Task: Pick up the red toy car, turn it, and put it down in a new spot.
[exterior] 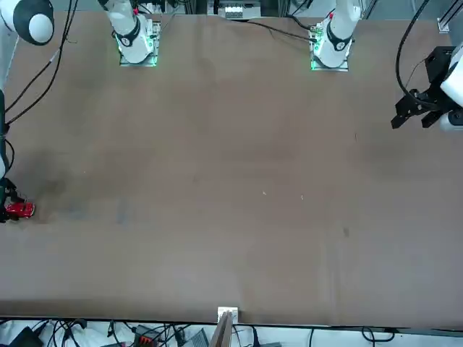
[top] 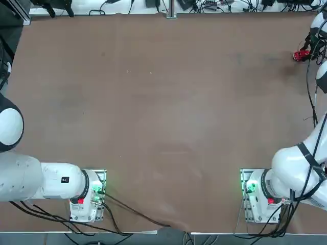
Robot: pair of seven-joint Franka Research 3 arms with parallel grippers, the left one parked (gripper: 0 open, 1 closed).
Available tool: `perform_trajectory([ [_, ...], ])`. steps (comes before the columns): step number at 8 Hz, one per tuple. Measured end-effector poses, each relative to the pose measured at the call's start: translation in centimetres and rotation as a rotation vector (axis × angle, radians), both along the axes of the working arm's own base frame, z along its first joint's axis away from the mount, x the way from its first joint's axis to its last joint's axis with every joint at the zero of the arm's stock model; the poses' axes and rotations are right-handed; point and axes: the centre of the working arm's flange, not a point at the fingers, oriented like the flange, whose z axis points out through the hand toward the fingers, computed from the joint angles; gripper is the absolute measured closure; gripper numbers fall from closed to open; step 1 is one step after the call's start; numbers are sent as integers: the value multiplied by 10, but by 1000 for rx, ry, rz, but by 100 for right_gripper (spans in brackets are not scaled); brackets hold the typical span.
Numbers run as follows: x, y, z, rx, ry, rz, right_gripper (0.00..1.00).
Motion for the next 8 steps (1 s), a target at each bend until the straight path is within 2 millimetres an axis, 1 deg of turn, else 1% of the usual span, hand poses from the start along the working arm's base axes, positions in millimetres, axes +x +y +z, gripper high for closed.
perform_trajectory([
  [1, 1, 1, 0, 1, -1, 1, 15],
  [2, 1, 1, 0, 1, -2, 1, 0],
  [5, 2, 1, 4, 1, -4, 3, 0],
  [6, 4, 0, 12, 1, -4, 13, 0],
  [7, 5, 1, 33, 9, 9, 45, 0],
  [8, 2, 3, 63, 30, 39, 95, 0],
])
